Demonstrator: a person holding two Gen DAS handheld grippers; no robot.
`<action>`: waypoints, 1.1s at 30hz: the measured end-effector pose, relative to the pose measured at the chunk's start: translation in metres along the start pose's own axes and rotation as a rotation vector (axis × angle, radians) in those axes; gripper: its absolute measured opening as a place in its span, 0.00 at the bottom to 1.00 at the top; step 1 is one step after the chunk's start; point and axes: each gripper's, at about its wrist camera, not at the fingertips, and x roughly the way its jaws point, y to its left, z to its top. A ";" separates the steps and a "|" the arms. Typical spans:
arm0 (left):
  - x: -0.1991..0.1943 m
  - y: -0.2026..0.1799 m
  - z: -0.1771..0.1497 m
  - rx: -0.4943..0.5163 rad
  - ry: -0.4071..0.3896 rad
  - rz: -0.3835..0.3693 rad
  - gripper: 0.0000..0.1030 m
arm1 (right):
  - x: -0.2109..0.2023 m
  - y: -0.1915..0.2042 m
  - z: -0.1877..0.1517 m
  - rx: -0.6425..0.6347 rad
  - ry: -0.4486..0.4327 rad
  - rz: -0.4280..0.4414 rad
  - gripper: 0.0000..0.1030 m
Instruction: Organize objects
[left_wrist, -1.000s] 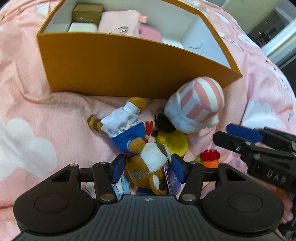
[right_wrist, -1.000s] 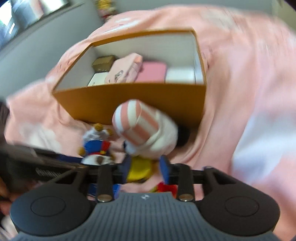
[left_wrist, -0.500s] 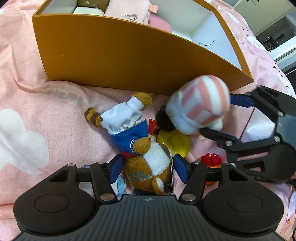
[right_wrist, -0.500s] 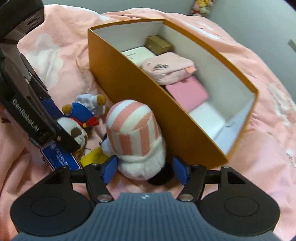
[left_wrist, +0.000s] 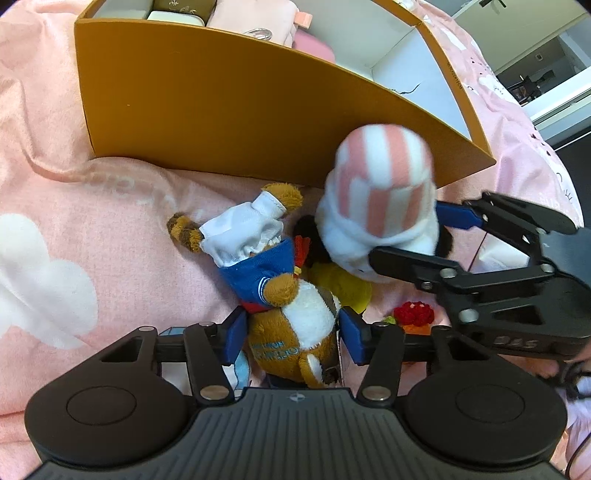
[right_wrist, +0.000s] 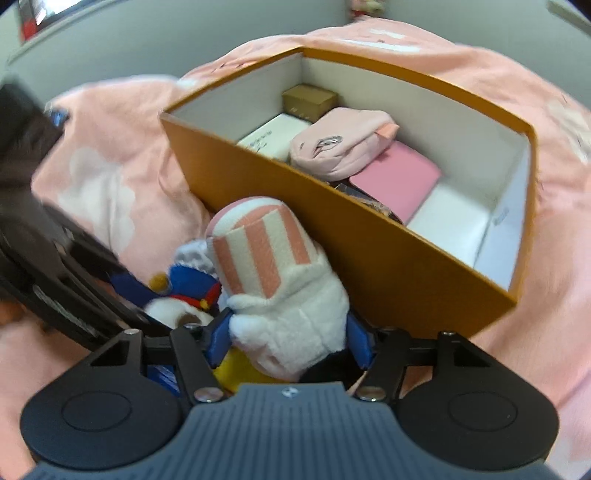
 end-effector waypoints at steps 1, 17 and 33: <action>-0.001 0.000 0.000 0.004 -0.001 -0.002 0.58 | -0.004 0.000 0.001 0.048 -0.003 0.002 0.61; -0.050 -0.006 -0.004 0.075 -0.110 -0.072 0.53 | -0.078 0.011 -0.014 0.461 -0.153 -0.051 0.60; -0.116 -0.033 0.014 0.192 -0.306 -0.181 0.53 | -0.124 0.008 0.011 0.527 -0.261 -0.075 0.60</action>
